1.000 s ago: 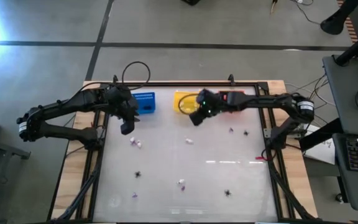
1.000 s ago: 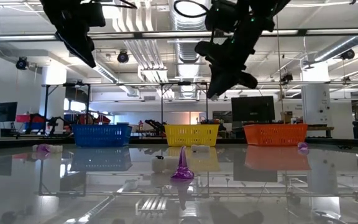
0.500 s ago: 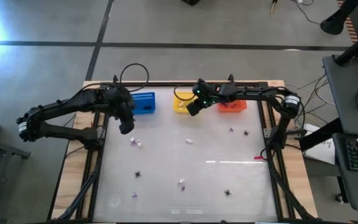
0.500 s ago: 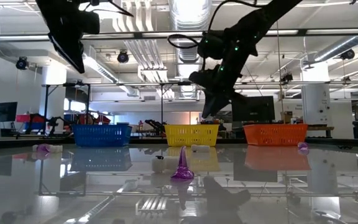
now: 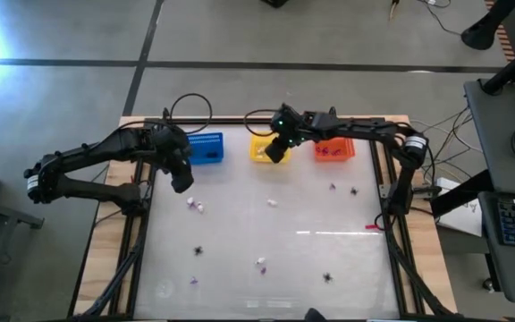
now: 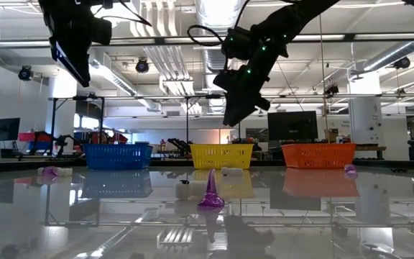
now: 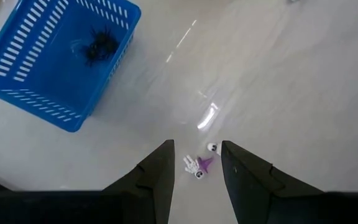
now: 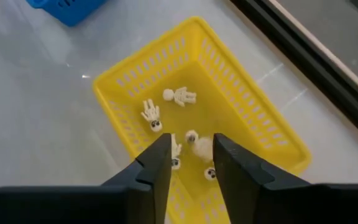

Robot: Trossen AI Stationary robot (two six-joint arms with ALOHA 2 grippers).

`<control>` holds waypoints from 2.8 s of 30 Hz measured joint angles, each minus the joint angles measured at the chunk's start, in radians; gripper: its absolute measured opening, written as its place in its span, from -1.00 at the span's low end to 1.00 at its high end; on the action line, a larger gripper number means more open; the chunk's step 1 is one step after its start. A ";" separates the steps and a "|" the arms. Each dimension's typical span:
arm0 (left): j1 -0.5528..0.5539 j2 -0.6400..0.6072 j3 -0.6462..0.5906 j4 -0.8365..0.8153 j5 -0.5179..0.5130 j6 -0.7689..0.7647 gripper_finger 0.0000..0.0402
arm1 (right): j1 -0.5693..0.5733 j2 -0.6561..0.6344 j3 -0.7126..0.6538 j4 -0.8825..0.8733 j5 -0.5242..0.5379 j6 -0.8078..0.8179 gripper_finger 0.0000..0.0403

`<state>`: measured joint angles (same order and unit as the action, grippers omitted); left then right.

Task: Sort Halloween decoration
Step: Put the white skeleton toy into the yellow bin

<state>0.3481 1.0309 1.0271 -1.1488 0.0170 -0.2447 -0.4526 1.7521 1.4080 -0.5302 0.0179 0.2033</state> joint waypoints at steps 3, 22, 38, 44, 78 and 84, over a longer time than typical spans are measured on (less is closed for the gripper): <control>0.000 0.000 0.000 -0.003 0.000 -0.014 -0.43 | 0.000 -0.004 0.029 -0.048 0.000 -0.022 -0.40; -0.047 0.015 -0.023 0.047 0.127 -0.190 -0.40 | 0.001 -0.010 0.124 -0.306 0.001 -0.047 -0.38; -0.185 0.015 -0.159 0.077 0.088 -0.792 -0.33 | 0.007 -0.012 0.124 -0.499 0.001 0.094 -0.37; -0.190 0.015 -0.254 0.142 0.052 -0.926 -0.33 | 0.024 -0.026 0.124 -0.545 0.001 0.140 -0.37; -0.319 0.278 -0.401 0.541 0.051 -1.074 -0.36 | 0.201 -0.099 0.124 -0.595 0.001 0.261 -0.37; -0.319 0.335 -0.401 0.506 0.052 -1.079 -0.41 | 0.204 -0.099 0.124 -0.596 0.001 0.262 -0.37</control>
<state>0.0289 1.3658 0.6258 -0.6423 0.0692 -1.3241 -0.2490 1.6534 1.5318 -1.1259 0.0188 0.4648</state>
